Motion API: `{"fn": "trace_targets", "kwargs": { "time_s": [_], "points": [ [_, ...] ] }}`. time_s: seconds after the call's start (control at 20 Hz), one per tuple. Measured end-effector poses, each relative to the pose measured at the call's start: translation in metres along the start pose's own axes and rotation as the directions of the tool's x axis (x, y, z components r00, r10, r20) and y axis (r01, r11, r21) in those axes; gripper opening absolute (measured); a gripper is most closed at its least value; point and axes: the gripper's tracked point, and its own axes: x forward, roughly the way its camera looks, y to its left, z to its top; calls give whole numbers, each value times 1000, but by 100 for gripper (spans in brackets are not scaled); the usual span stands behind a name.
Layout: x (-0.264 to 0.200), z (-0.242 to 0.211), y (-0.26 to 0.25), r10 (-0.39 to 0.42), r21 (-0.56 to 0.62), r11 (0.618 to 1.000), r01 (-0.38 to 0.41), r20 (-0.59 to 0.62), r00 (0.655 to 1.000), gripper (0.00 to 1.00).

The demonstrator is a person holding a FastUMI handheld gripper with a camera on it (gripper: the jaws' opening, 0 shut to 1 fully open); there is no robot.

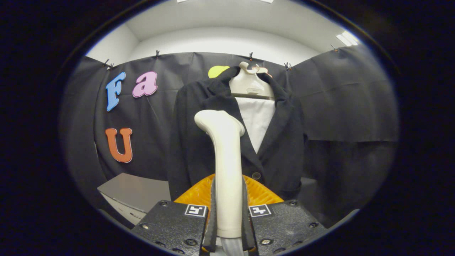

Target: Iron the clothes twice with a garment steamer, once on the left side and once on the right side.

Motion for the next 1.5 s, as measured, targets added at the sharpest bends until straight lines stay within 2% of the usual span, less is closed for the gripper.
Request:
{"fn": "trace_targets", "kwargs": {
  "time_s": [0.75, 1.5],
  "points": [
    [-6, -86, -19, -53, -46, 998, 48, -111, 992, 30],
    [-16, -183, -19, -41, -25, 999, 36, -268, 962, 30]
  ]
}}
